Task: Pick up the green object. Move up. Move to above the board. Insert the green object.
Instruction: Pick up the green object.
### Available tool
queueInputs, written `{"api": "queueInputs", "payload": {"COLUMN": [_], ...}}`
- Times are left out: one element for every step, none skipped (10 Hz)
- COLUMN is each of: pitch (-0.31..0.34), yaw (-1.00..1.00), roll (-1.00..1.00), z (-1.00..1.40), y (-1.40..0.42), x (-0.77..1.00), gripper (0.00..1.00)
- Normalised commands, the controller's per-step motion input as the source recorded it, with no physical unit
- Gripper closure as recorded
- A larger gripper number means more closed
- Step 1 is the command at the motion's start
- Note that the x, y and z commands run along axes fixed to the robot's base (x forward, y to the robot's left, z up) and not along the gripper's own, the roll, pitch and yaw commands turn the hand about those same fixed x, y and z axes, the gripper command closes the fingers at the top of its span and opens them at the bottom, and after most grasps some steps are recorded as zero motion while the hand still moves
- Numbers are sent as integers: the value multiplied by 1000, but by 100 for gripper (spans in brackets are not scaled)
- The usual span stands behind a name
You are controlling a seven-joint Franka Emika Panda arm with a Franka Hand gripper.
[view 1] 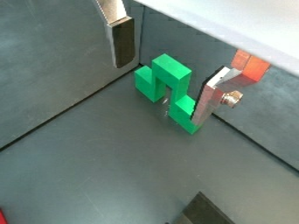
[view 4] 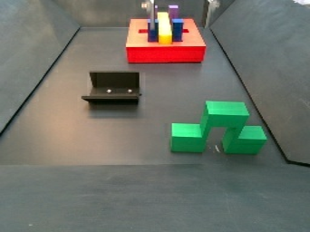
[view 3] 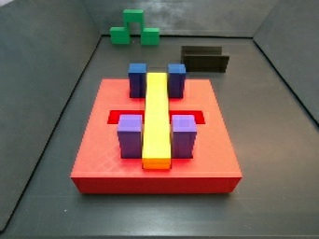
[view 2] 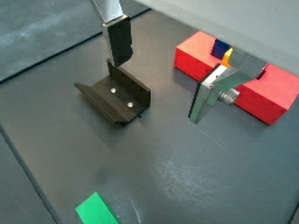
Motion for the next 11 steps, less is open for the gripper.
{"api": "queueInputs", "payload": {"pitch": [0,0,-66,-80,-56,-69,-89,-63,-67,-74,-51], "yaw": [-9,-51,-117,-131,-151,-174,-160,-174,-229,-209,-169], "roll": [0,0,-87,-49,0,0,13,63,154,140,116], "z": [-17,-49,-157,-189,-220,-257,-294,-306,-377,-383,-317], "y": [77,366,751,751,674,580,511,411,349,337,303], "x": [-11,-63,-297,-343,-283,-294,-294,-146,-169,-194,-146], "gripper": [0,0,0,0,0,0,0,0,0,0,0]}}
